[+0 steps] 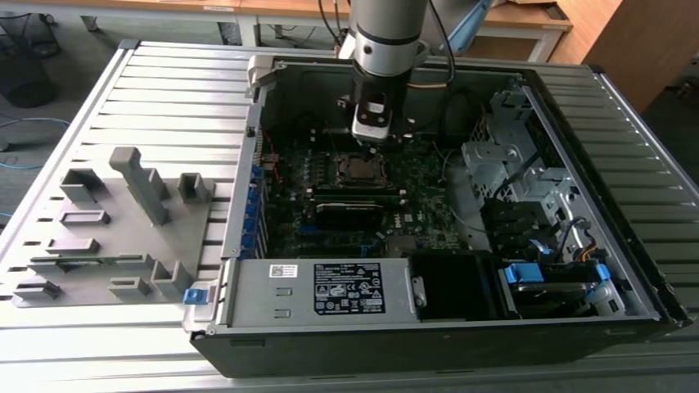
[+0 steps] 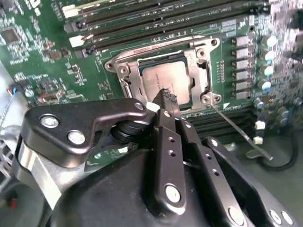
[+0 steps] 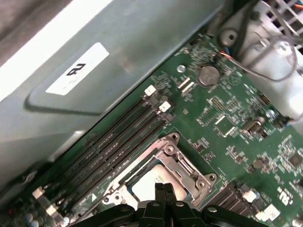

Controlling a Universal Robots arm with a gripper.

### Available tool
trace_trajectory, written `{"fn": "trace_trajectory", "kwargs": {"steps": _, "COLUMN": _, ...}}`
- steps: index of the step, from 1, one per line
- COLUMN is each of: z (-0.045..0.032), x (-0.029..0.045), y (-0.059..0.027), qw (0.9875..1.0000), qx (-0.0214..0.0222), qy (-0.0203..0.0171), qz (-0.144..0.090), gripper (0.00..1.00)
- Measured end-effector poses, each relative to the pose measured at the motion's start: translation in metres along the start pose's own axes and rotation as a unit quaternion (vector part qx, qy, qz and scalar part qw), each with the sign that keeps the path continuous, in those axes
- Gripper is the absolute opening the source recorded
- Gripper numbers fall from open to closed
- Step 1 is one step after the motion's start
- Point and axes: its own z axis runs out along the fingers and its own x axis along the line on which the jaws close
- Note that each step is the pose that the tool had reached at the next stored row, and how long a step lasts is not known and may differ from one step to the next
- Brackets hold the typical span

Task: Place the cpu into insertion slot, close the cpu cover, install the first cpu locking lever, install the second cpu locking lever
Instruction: 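Close the cpu cover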

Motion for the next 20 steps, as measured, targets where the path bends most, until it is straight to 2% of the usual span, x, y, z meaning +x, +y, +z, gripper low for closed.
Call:
{"fn": "trace_trajectory", "kwargs": {"steps": 3, "z": 0.0003, "x": 0.0000, "y": 0.0000, "qw": 0.9996, "qx": 0.0001, "qy": 0.0009, "qz": -0.028, "gripper": 0.11}}
{"fn": "trace_trajectory", "kwargs": {"steps": 6, "z": 0.0006, "x": 0.0000, "y": 0.0000, "qw": 0.9985, "qx": 0.0000, "qy": 0.0019, "qz": -0.054, "gripper": 0.11}}
{"fn": "trace_trajectory", "kwargs": {"steps": 11, "z": 0.0011, "x": 0.0000, "y": 0.0000, "qw": 0.9953, "qx": -0.0002, "qy": 0.0035, "qz": -0.097, "gripper": 0.11}}
{"fn": "trace_trajectory", "kwargs": {"steps": 15, "z": 0.0016, "x": 0.0000, "y": 0.0000, "qw": 0.9915, "qx": -0.0002, "qy": 0.0046, "qz": -0.130, "gripper": 0.11}}
{"fn": "trace_trajectory", "kwargs": {"steps": 20, "z": 0.0021, "x": 0.0000, "y": -0.0001, "qw": 0.9847, "qx": -0.0004, "qy": 0.0059, "qz": -0.174, "gripper": 0.11}}
